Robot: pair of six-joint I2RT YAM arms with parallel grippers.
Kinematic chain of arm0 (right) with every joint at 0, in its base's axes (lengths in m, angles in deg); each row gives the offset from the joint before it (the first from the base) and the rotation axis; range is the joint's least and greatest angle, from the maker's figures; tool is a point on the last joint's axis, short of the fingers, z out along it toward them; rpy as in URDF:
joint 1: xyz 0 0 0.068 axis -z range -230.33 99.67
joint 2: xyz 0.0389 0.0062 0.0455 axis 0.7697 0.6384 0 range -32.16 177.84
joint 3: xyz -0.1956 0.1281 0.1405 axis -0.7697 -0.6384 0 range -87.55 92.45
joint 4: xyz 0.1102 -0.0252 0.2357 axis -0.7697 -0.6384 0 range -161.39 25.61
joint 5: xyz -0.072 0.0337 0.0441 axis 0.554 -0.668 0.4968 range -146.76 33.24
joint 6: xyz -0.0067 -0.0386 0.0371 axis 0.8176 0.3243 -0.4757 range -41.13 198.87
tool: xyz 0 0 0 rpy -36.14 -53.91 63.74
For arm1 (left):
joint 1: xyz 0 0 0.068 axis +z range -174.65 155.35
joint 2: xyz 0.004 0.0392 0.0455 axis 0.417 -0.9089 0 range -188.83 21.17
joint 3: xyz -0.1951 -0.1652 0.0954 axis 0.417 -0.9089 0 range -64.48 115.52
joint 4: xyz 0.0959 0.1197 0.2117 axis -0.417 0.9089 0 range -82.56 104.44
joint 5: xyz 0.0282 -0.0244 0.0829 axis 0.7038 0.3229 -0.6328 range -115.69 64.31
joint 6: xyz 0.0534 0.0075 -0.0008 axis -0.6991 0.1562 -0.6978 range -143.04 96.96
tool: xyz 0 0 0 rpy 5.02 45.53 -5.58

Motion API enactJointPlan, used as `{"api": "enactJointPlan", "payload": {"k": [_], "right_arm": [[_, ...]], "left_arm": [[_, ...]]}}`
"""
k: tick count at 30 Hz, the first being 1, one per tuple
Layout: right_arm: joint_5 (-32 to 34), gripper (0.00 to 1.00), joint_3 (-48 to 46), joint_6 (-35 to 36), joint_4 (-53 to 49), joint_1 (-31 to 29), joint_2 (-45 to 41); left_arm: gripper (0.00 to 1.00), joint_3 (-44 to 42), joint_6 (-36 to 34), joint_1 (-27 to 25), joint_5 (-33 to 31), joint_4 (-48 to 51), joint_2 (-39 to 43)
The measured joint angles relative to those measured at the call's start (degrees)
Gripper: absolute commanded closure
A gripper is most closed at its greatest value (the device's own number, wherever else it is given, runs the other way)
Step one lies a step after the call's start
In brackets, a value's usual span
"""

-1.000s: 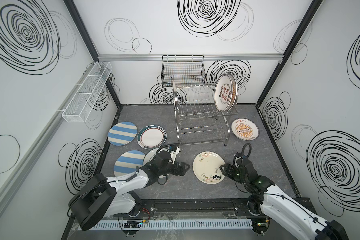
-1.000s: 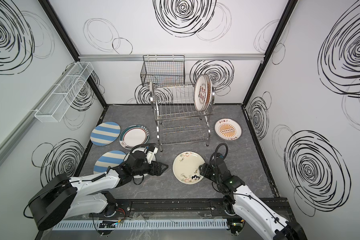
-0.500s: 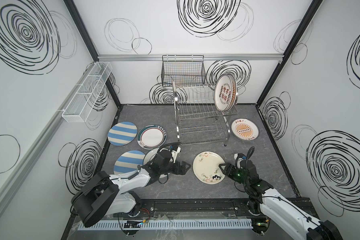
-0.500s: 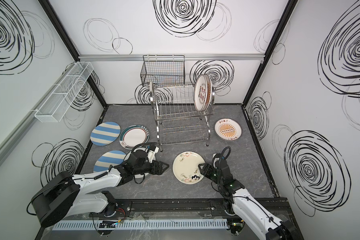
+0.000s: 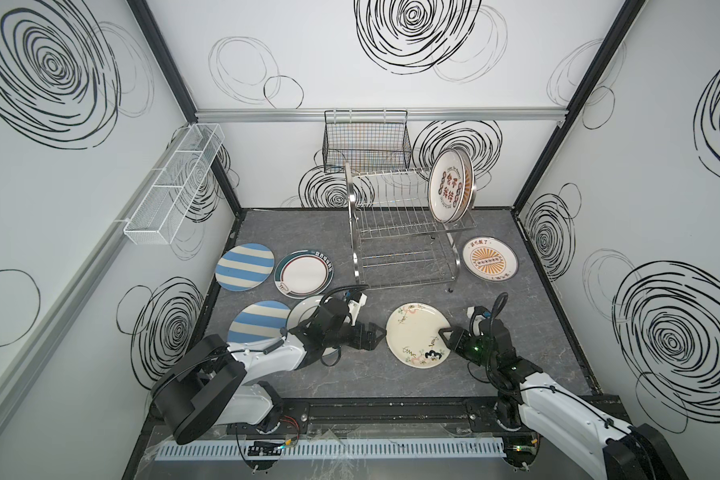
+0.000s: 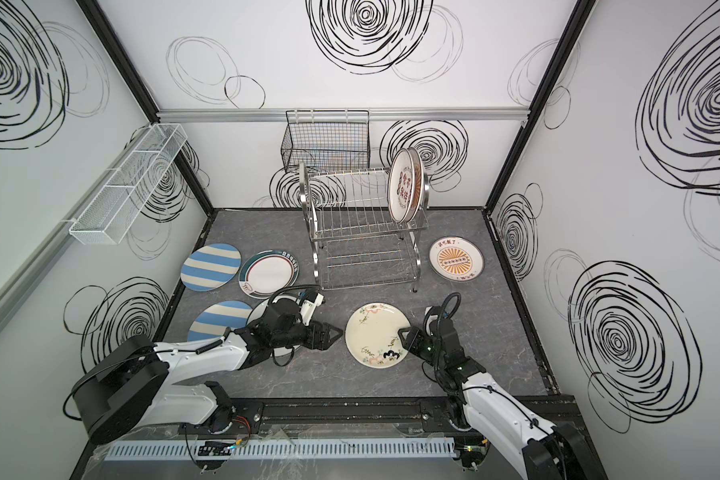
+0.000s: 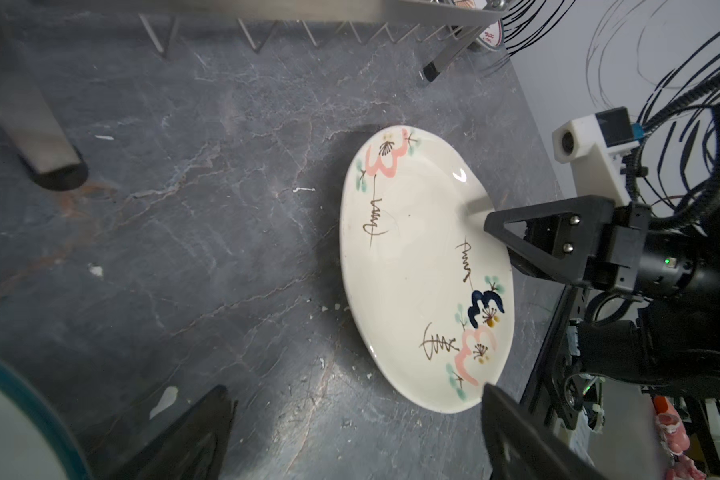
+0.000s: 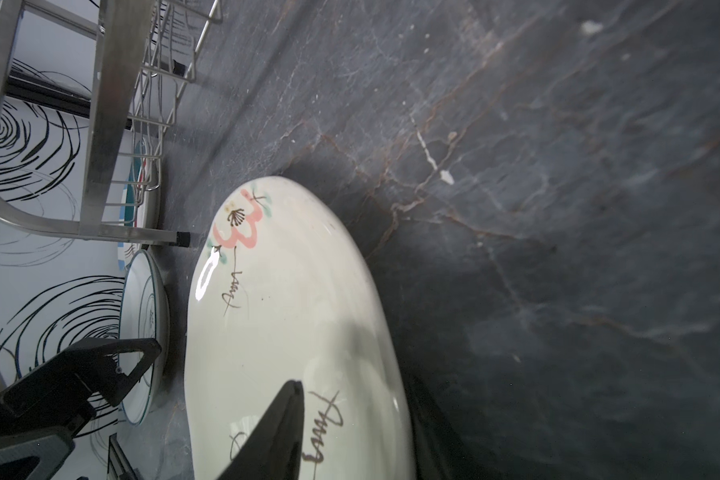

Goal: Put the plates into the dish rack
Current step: 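Pinch the floral plate rim with the right gripper and tilt it up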

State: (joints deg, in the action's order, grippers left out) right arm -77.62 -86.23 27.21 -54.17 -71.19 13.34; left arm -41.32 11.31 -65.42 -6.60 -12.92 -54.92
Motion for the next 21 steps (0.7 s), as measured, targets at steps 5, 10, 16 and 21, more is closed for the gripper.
{"api": "enactJointPlan", "payload": {"k": [5,10,16,21], "right_arm": [[-0.5,0.65,-0.3,0.0,0.7,0.8,0.3],[-1.1,0.70,-0.6,0.0,1.2,1.4,0.4],[-2.4,0.77,-0.9,0.0,2.1,2.5,1.2],[-3.5,0.84,-1.0,0.0,2.6,3.1,2.0]], "left_arm": [[0.04,0.7,-0.3,-0.1,0.1,-0.2,-0.8],[0.04,1.1,-0.3,-0.2,0.2,-0.7,-2.1],[0.04,1.2,-0.5,-0.5,0.4,-0.7,-2.6],[0.04,1.6,-0.7,-0.5,0.5,-0.7,-2.8]]}}
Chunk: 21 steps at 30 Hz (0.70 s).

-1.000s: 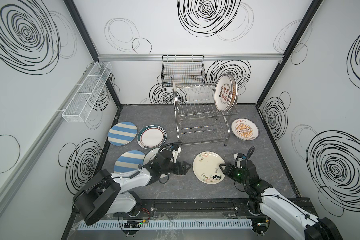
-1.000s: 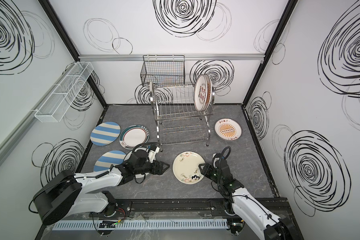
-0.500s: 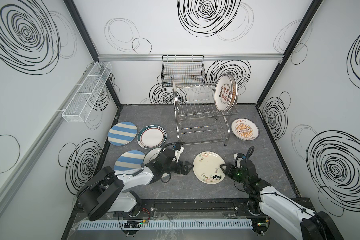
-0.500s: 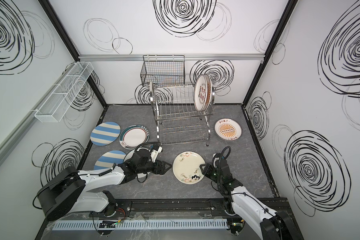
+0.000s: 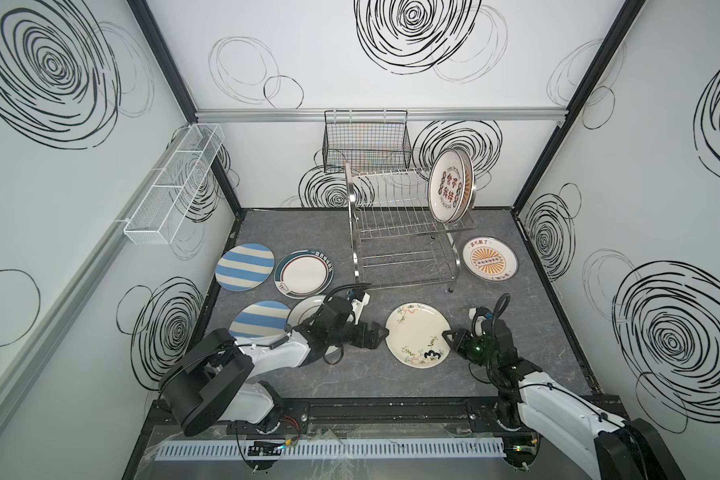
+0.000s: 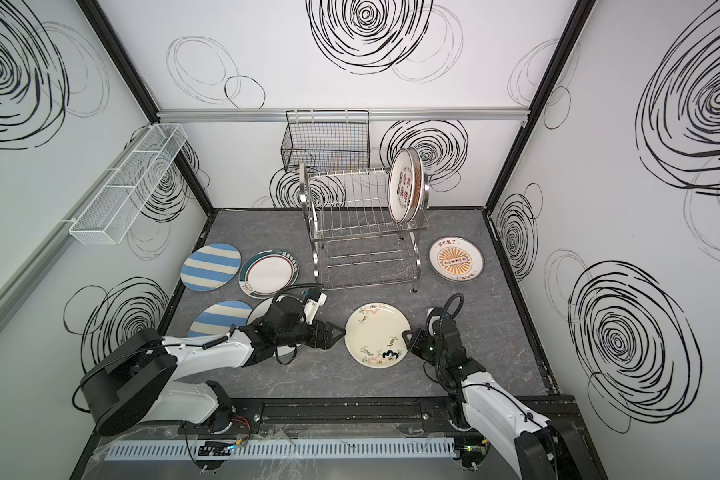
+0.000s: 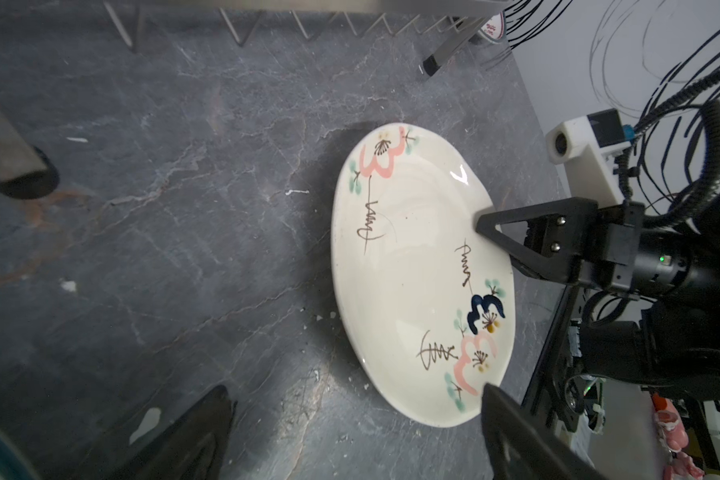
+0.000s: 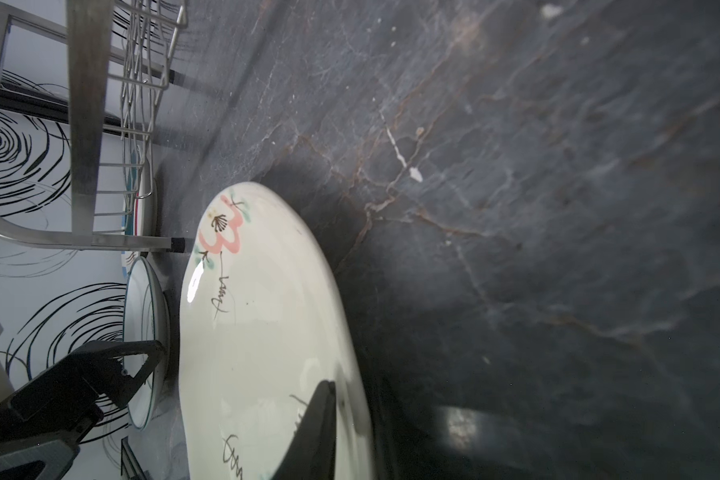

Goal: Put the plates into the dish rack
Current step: 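Pinch the floral plate rim with the right gripper and tilt it up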

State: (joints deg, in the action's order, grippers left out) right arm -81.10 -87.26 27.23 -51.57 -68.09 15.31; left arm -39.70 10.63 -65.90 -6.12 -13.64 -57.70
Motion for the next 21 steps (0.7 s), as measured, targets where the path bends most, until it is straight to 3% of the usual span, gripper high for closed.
{"api": "enactJointPlan", "payload": {"k": [13,21], "right_arm": [[-2.7,1.00,0.0,-0.8,-1.6,1.2,-5.1],[-1.7,1.00,0.2,0.7,-9.9,2.6,-14.1]], "left_arm": [[0.04,0.4,-0.2,0.0,1.4,0.6,-0.5],[0.04,1.4,-0.5,1.1,2.5,2.2,2.4]]}}
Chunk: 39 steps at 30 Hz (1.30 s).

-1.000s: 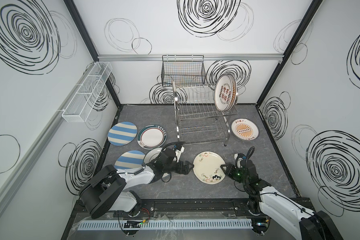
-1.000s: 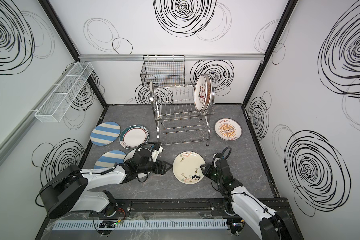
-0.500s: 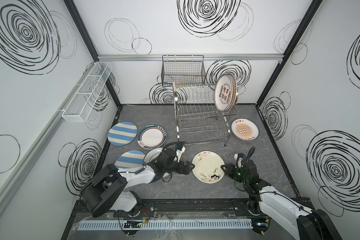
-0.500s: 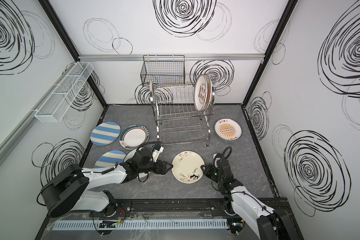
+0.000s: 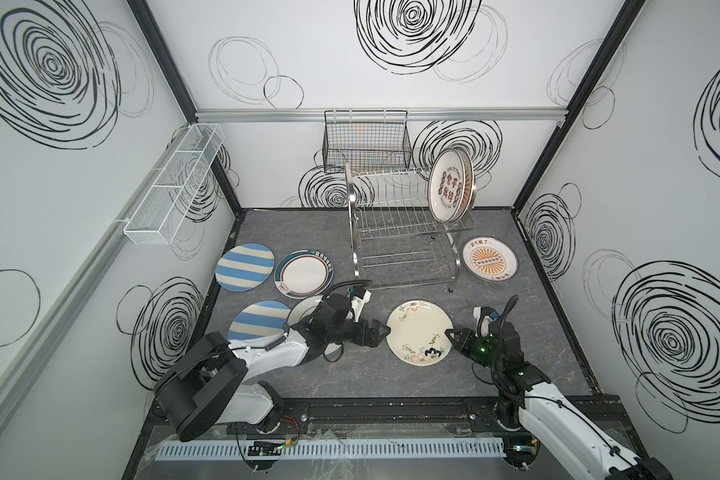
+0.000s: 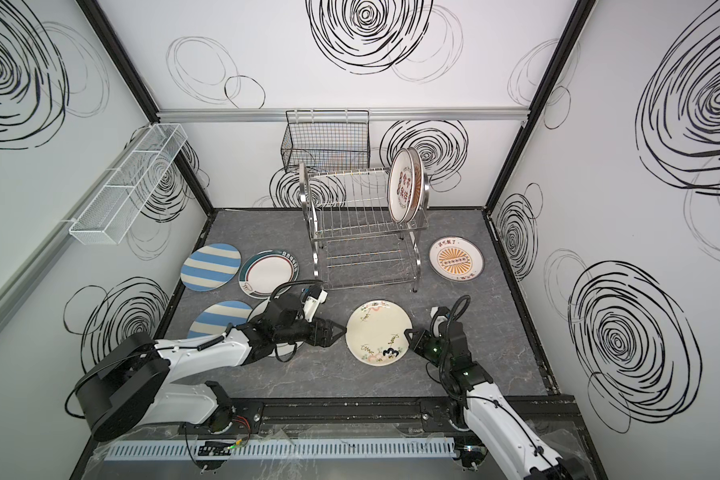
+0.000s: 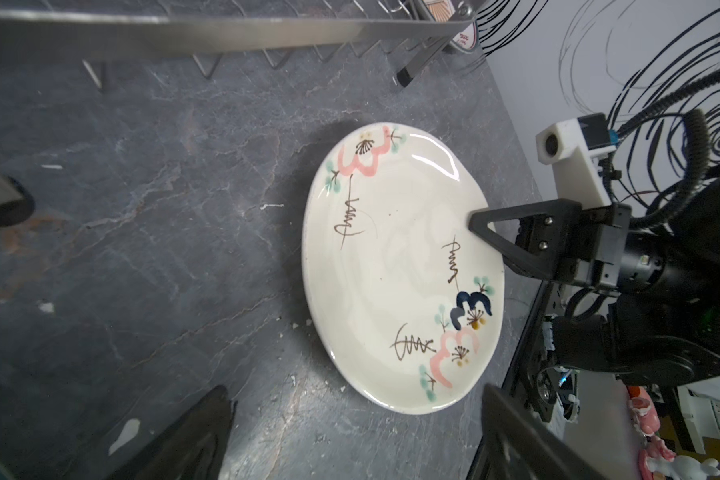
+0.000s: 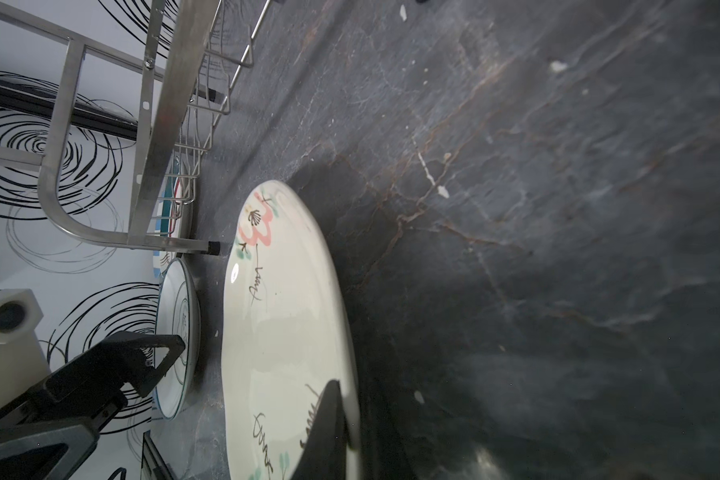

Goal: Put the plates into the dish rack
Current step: 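Pinch the floral plate rim with the right gripper and tilt it up, then lift the floral plate upright with the right gripper over the rack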

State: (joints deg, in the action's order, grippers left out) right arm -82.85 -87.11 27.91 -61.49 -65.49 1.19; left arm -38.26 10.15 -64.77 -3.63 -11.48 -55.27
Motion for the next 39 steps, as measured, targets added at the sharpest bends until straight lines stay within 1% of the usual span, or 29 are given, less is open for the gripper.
{"api": "enactJointPlan", "payload": {"k": [6,9,14,18,21,23,26,29,34,39], "right_arm": [[0.9,1.00,3.2,3.2,-6.8,0.2,-4.6],[1.1,1.00,6.8,5.8,-11.2,0.2,-5.4],[0.7,1.00,14.3,10.7,-16.5,0.2,-5.4],[-0.5,1.00,20.0,14.4,-18.4,0.2,-4.8],[-1.3,1.00,23.1,16.4,-18.9,0.2,-4.4],[-2.4,1.00,24.5,17.1,-18.9,0.2,-4.0],[-4.1,1.00,26.8,17.7,-19.1,-0.2,-3.0],[-5.3,1.00,31.3,18.6,-19.5,-1.3,-0.5],[-5.0,1.00,40.9,20.9,-18.8,-5.7,3.9],[-4.4,1.00,47.8,23.1,-18.9,-9.9,7.6]], "left_arm": [[0.04,2.1,-1.3,3.1,1.6,4.0,2.4],[0.04,3.9,-2.2,5.8,2.8,7.8,4.5],[0.04,8.0,-4.8,10.6,4.7,16.3,10.4],[0.04,11.1,-7.5,16.9,6.7,21.1,14.5],[0.04,12.5,-9.8,22.0,7.1,23.6,16.1],[0.04,13.3,-11.4,24.0,6.9,25.2,16.2],[0.04,13.9,-13.3,25.8,7.0,26.6,15.6],[0.04,14.1,-14.4,27.8,7.5,27.1,14.5],[0.04,16.0,-15.6,31.2,7.9,27.5,12.8],[0.04,16.5,-15.8,33.2,9.3,26.9,11.8]]}}
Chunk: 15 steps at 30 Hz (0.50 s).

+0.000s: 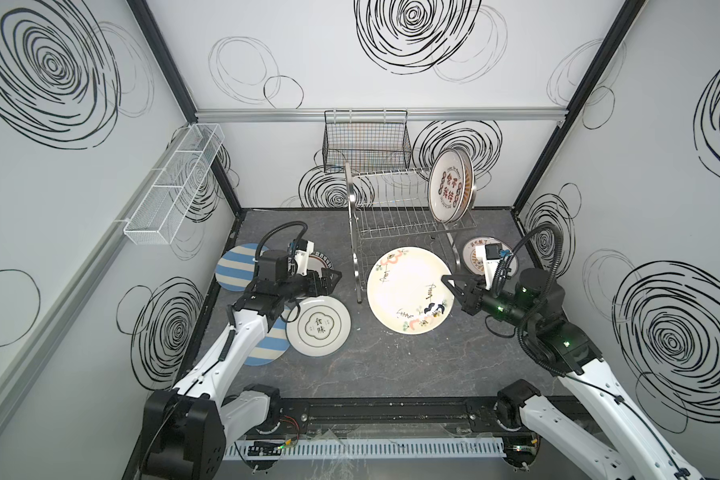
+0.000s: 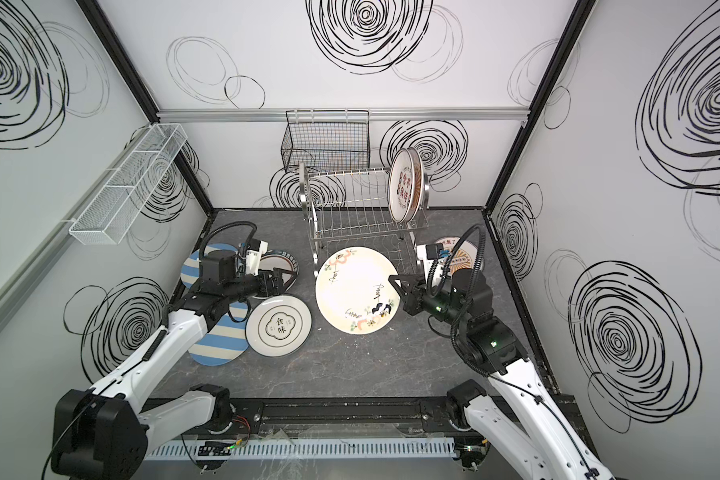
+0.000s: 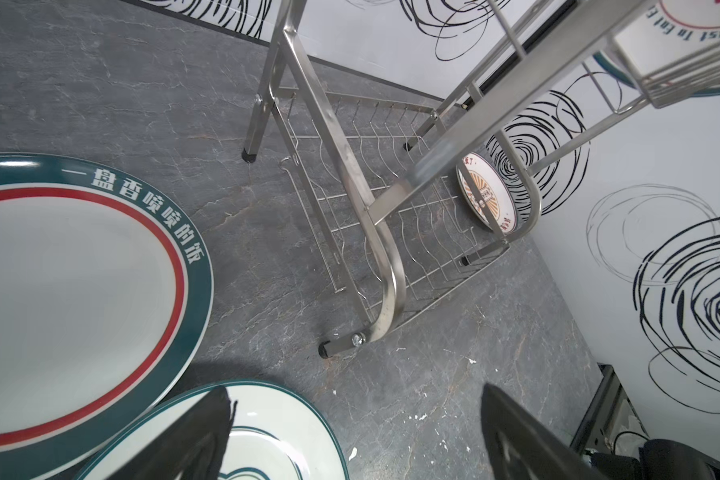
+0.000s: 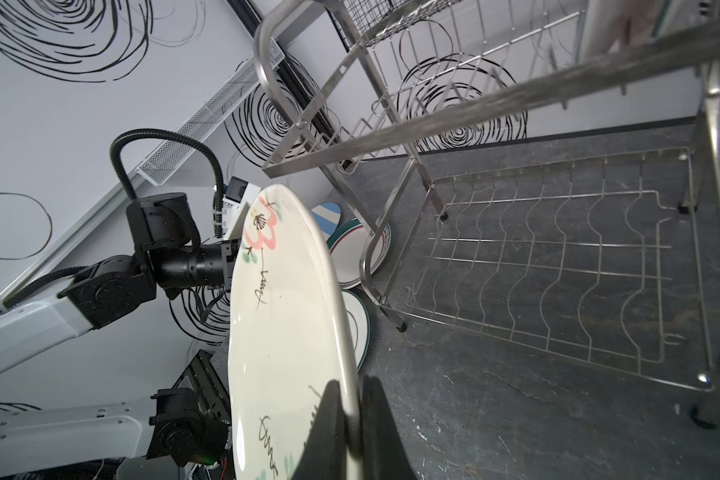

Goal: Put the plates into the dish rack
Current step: 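Lift the floral plate upright with the right gripper over the rack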

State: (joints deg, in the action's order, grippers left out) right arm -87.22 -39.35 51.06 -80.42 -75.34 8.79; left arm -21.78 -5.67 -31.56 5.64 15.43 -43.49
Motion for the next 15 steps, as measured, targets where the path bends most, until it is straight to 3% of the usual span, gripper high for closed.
{"api": "enactJointPlan", "payload": {"k": [8,15], "right_arm": [[3.3,1.00,8.5,2.9,-1.7,-1.9,7.0],[9.9,1.00,26.0,6.5,-6.5,-1.9,19.4]], "left_arm": [[0.04,0.0,0.4,0.3,3.4,-2.3,0.0],[0.04,0.0,0.5,-0.4,4.9,-3.0,0.0]]}}
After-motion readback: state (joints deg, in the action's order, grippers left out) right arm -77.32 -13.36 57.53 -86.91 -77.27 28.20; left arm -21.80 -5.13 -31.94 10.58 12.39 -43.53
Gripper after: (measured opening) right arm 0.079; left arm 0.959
